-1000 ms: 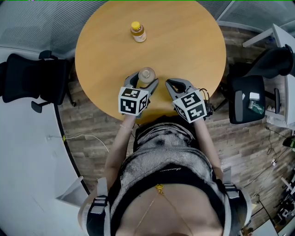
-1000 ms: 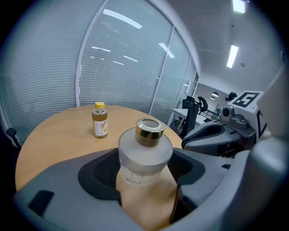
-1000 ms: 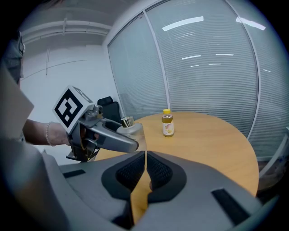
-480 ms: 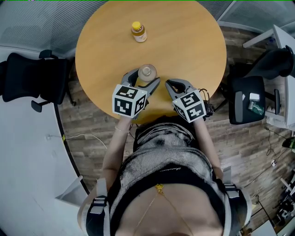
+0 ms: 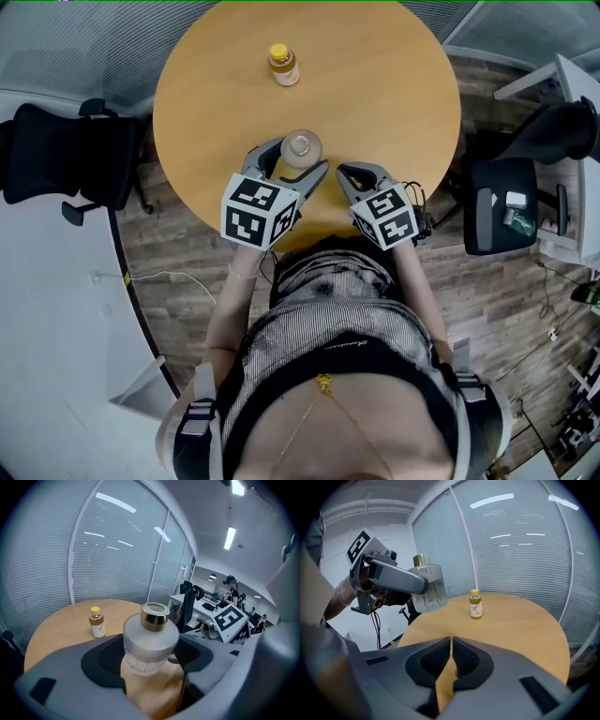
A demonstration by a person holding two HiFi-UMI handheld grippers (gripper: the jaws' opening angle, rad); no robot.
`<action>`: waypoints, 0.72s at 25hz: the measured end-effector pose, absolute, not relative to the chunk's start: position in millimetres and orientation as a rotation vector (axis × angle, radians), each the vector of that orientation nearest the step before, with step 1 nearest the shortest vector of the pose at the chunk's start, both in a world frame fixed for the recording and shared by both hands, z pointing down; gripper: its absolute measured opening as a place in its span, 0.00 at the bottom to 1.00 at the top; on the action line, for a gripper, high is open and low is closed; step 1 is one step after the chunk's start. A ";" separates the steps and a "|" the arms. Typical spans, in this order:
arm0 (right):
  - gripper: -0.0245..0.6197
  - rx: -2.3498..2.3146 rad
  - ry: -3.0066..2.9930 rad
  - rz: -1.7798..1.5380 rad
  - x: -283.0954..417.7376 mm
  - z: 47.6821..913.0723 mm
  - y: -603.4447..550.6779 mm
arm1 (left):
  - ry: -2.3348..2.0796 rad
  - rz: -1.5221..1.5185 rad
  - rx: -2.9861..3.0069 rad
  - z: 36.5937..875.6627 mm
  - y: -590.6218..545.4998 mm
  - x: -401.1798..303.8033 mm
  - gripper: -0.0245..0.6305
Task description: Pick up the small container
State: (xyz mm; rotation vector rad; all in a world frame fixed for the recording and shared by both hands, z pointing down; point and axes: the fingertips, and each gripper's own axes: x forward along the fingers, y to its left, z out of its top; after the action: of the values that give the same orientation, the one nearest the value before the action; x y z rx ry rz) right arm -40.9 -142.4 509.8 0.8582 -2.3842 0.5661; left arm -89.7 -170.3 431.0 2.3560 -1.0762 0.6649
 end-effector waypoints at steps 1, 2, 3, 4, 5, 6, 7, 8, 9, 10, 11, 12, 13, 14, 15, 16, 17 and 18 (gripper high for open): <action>0.08 0.857 -2.384 0.566 -40.9 509.7 -142.2 | -1.076 0.665 2.356 428.2 -169.7 -89.4 0.55; 0.08 0.856 -2.384 0.567 -40.8 509.7 -141.9 | -1.075 0.666 2.355 425.8 -169.1 -89.0 0.55; 0.08 0.854 -2.384 0.567 -40.5 509.9 -141.8 | -1.074 0.668 2.355 423.8 -168.6 -88.4 0.55; 0.08 0.853 -2.384 0.568 -40.0 510.2 -141.7 | -1.071 0.670 2.356 422.2 -168.1 -87.6 0.55; 0.08 0.851 -2.383 0.568 -39.7 510.7 -141.6 | -1.067 0.668 2.356 420.8 -167.4 -86.9 0.55; 0.08 0.850 -2.382 0.569 -39.7 511.2 -141.3 | -1.062 0.664 2.356 419.6 -166.7 -86.5 0.55; 0.08 0.848 -2.382 0.570 -39.8 511.7 -141.1 | -1.058 0.659 2.355 418.4 -165.9 -86.4 0.55; 0.08 0.847 -2.381 0.570 -40.0 512.2 -140.9 | -1.055 0.657 2.355 417.4 -165.0 -86.4 0.55; 0.08 0.846 -2.381 0.571 -40.1 512.7 -140.6 | -1.054 0.657 2.356 416.4 -164.1 -86.4 0.55; 0.08 0.845 -2.381 0.572 -40.1 513.2 -140.5 | -1.052 0.657 2.358 415.2 -163.2 -86.3 0.55; 0.08 0.845 -2.381 0.573 -40.1 513.5 -140.4 | -1.050 0.656 2.359 413.8 -162.4 -86.2 0.55; 0.08 0.845 -2.381 0.573 -40.1 513.6 -140.5 | -1.047 0.654 2.360 412.2 -161.7 -86.2 0.55; 0.08 0.845 -2.381 0.573 -40.1 513.5 -140.6 | -1.044 0.652 2.360 410.6 -161.1 -86.1 0.55; 0.08 0.844 -2.381 0.574 -40.1 513.5 -140.7 | -1.041 0.652 2.360 409.2 -160.5 -86.1 0.55; 0.08 0.843 -2.381 0.576 -40.1 513.5 -140.7 | -1.038 0.651 2.359 407.9 -159.9 -85.9 0.55; 0.08 0.842 -2.381 0.577 -40.1 513.7 -140.5 | -1.035 0.650 2.359 406.8 -159.2 -85.8 0.55; 0.08 0.839 -2.381 0.577 -40.3 514.0 -140.2 | -1.032 0.648 2.359 405.8 -158.5 -85.7 0.55; 0.08 0.836 -2.380 0.577 -40.6 514.2 -139.7 | -1.030 0.647 2.360 405.0 -157.8 -85.7 0.55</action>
State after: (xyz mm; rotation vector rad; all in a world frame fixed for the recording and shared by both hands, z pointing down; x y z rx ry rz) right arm -40.6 -139.7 514.2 0.8365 -2.3798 0.5768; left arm -85.7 -157.8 405.0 2.3601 -1.0299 0.6474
